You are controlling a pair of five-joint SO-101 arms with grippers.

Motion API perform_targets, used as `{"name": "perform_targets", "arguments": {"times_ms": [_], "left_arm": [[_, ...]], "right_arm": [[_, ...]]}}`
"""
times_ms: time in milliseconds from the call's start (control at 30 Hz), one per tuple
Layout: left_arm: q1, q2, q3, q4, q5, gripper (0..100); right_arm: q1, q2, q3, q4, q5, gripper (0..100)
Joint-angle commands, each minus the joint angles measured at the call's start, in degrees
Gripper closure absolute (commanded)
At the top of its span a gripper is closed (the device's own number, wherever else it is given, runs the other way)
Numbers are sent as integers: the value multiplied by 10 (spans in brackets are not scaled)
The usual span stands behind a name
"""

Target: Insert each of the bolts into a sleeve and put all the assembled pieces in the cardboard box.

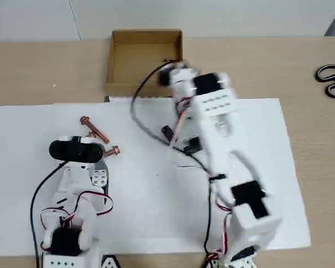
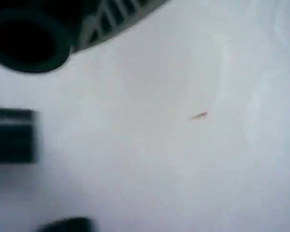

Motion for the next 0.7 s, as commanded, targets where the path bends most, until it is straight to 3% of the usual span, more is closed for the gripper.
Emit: {"name": "perform_targets", "arguments": {"times_ms": [0,133,300,500,667], "left_arm": [[-2,4,-75,33,-3,942],[-1,81,-178,47,-18,943],[-1,301,-388,89,-18,946],[-1,573,-659,231,-24,946],[1,741,-784,328,-115,946]], "right_arm": [[46,-77,35,11,-9,995],[81,-128,137,9,-7,995],[103,-193,256,-6,21,995],[103,-266,314,-11,20,995],[147,-309,359,-11,21,995]]}}
